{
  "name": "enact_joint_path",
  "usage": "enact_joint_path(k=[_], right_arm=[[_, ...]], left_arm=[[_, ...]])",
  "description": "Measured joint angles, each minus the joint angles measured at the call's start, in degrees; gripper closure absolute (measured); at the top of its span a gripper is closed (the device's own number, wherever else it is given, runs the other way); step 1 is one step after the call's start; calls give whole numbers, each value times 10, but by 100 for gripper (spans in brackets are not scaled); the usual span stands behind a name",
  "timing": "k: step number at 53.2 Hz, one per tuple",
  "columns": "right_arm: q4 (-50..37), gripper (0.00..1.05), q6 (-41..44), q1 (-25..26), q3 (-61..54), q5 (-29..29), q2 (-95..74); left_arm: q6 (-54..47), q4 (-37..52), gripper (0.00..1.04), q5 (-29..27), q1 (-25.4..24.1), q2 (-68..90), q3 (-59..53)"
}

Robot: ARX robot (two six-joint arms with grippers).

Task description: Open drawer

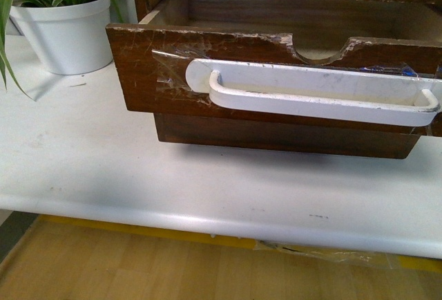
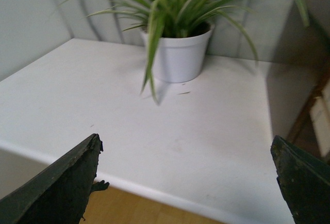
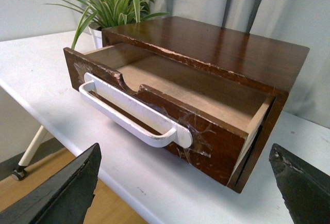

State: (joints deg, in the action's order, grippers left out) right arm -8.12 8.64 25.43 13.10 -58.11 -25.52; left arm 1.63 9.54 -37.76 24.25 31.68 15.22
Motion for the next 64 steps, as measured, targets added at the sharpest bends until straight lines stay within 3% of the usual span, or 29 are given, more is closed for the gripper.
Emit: enact_joint_path(k=[8,15,24,26,27,28,31,37,41,45,52,55,58,64], right_arm=[[73,9,-12,55,-19,-23,61],[87,9,-38,76,-36,-20,79],[86,9,-47,78,-36,-19,80],[75,12,-54,66,-42,11,92],[61,17,-62,44,-52,103,111],[59,20,-65,27,-59,159,127],[60,29,-71,-12,-73,264,158],[64,47,-75,-72,-78,392,189],[69,58,-77,-96,-84,430,198],[73,72,-77,-122,-92,457,206],[76,93,-78,-154,-97,484,217],[81,104,-78,-187,-100,530,225],[83,103,-79,-223,-102,572,229],[82,103,-80,-252,-126,577,252]], left_arm=[[56,-107,6,-67,-2,-115,-34],[97,-143,6,-67,-31,-167,-57],[107,-143,6,-66,-33,-169,-58],[91,-124,11,2,-52,-189,-67],[75,-112,15,54,-69,-202,-76],[65,-105,18,99,-84,-219,-85],[36,-101,27,189,-115,-252,-98],[9,-99,45,291,-158,-272,-104],[-3,-99,58,367,-210,-279,-111],[-5,-99,70,369,-236,-283,-116],[-9,-99,94,376,-239,-289,-122],[-9,-99,101,376,-240,-291,-125],[-12,-99,101,376,-240,-297,-130],[-12,-98,101,377,-241,-314,-145]])
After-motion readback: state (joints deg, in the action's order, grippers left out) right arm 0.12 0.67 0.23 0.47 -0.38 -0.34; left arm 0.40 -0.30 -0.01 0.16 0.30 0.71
